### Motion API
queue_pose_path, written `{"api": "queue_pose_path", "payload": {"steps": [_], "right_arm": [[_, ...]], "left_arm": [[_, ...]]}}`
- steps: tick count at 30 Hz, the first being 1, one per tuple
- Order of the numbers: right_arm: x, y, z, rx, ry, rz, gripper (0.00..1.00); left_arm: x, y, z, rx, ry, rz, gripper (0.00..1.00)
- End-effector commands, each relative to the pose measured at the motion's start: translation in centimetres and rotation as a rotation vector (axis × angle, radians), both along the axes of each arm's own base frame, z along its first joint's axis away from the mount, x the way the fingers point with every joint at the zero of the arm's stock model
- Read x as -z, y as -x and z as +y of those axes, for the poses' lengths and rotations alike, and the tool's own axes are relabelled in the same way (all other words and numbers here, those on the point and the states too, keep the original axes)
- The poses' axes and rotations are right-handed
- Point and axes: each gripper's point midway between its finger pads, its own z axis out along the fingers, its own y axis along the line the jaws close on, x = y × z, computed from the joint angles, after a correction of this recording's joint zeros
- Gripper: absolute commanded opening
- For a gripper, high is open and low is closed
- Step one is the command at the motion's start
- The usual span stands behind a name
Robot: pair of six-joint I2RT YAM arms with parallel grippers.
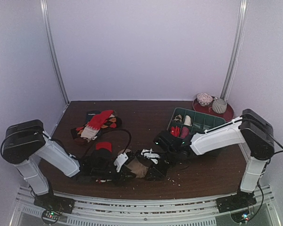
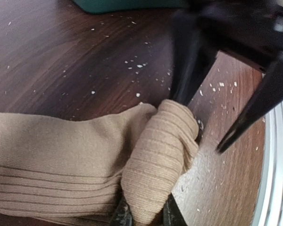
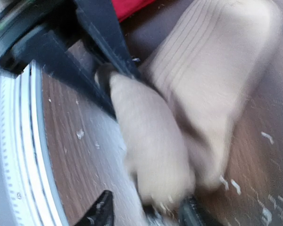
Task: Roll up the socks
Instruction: Roll a pair of socks at the center of the board.
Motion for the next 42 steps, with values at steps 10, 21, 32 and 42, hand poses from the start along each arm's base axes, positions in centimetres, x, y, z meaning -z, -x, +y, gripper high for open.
{"api": "queue_pose_path", "payload": {"steps": [10,21,32,42], "right_arm": [[-5.0,-0.6,1.0,-0.167,-0.25,-0.66,0.55],[-0.3,-0.9,2.2,-0.272,-0.15,-0.629,0.52],[4.4,-1.3,0.9,-0.296,-0.007,-0.568,0.37],[6.1,-0.3,-0.9,-0.242,0.089,-0.434,0.07]], "left_arm": [[9.8,5.3,6.5,-0.222,-0.234,0.558,0.0],[10.5,6.3,7.1,-0.198,-0.247,0.588,0.0],[10.8,6.6,7.1,-0.16,-0.258,0.579,0.0],[6.6,3.0,4.4,-0.097,-0.231,0.364,0.27]]}}
